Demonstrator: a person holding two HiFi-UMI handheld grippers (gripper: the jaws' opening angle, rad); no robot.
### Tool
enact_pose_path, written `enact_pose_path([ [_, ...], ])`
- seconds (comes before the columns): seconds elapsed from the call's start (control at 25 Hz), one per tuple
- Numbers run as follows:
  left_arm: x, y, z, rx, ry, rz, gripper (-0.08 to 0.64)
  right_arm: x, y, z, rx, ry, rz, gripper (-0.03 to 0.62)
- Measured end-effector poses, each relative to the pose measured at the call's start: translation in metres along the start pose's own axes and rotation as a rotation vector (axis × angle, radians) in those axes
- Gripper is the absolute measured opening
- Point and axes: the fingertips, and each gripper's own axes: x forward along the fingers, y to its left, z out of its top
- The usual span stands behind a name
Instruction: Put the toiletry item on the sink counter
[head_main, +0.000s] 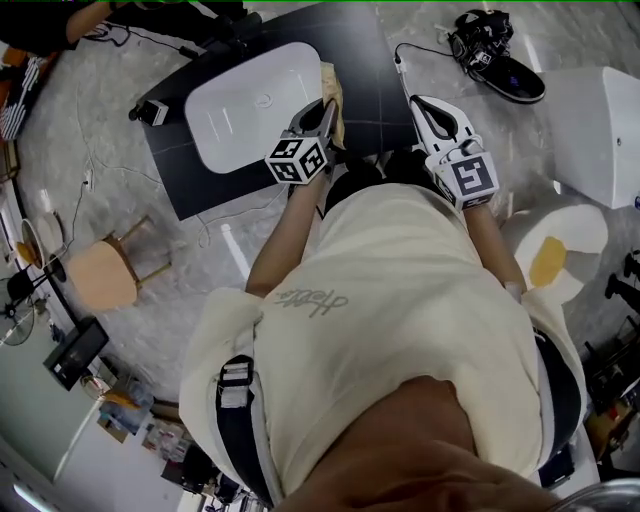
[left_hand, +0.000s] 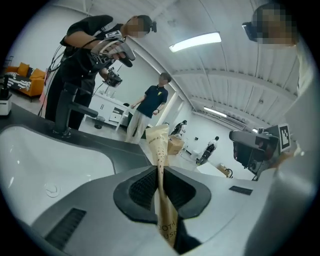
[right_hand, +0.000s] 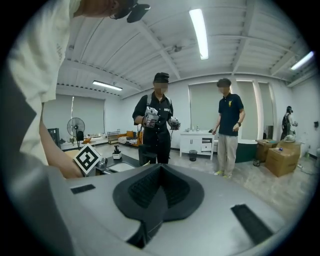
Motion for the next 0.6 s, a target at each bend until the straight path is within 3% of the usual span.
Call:
enact_pose_path([
  [0.32, 0.050, 0.010, -0.041, -0.158, 0.130, 0.068, 0.037, 0.005, -0.040, -0.012, 0.044, 0.022, 0.049, -0.006],
  [0.6, 0.085, 0.027, -0.061, -0.222, 0.201, 0.170, 0.037, 0.020, -0.078, -0.024, 0.062, 0.045, 0.123, -0.006],
])
